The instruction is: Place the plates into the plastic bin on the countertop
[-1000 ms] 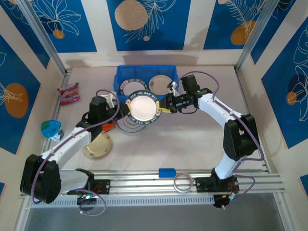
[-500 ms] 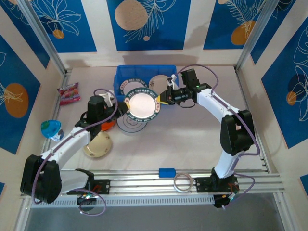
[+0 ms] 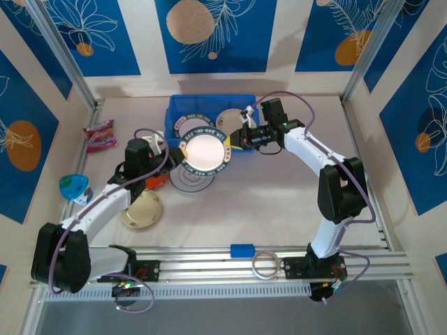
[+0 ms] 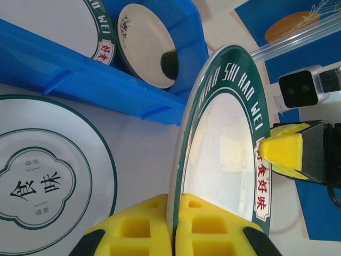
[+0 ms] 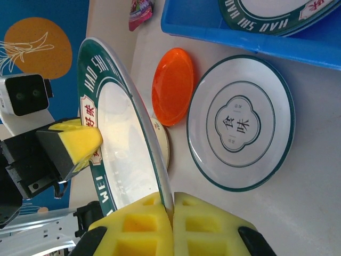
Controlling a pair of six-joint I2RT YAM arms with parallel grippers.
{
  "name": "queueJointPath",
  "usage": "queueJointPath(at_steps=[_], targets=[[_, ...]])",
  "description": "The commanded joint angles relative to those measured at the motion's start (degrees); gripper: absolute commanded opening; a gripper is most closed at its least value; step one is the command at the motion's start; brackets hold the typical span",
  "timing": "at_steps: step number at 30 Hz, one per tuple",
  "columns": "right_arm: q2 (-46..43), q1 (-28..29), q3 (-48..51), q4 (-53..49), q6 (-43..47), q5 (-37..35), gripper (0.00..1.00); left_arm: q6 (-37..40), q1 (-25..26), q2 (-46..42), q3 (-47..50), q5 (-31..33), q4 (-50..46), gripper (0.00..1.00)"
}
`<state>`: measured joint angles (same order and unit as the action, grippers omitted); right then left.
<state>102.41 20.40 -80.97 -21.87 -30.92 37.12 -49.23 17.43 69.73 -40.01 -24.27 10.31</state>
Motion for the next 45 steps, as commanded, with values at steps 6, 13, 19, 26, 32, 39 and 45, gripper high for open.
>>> queueJointPath(at_steps=[6,13,19,26,32,39,45], targets=[[2.22,4.15,-6.15,1.64,-0.32,7.78,0.21,2.24,0.16,2.15,0.28,-4.76,0.17,0.00],[2.67,4.74,-6.35,3.28,-1.88,6.94,0.00,2.30,-0.46,1.91,0.37,-4.52,-0.74,0.00],[3.93,2.77,-9.65,4.00,-6.17,1.66,0.00,3.79,-1.47,-1.40,1.33,0.79,-5.65,0.80],[11.11,2.29,-21.65,2.10,-13.07,-6.22,0.00,7.41,-4.20,-8.49,1.34,5.88,-13.03,1.00],[21.19,2.14,-34.52,-2.93,-16.21,-11.30,0.00,8.52,-8.17,-13.29,2.02,4.31,-15.98,1.00],[32.65,1.85,-46.09,-1.02,-17.53,-9.44,0.00,7.59,-10.00,-15.12,3.88,2.44,-14.98,1.00],[37.17,1.39,-49.83,0.16,-19.11,-10.57,0.00,7.40,-9.98,-15.20,4.59,2.21,-14.55,1.00]])
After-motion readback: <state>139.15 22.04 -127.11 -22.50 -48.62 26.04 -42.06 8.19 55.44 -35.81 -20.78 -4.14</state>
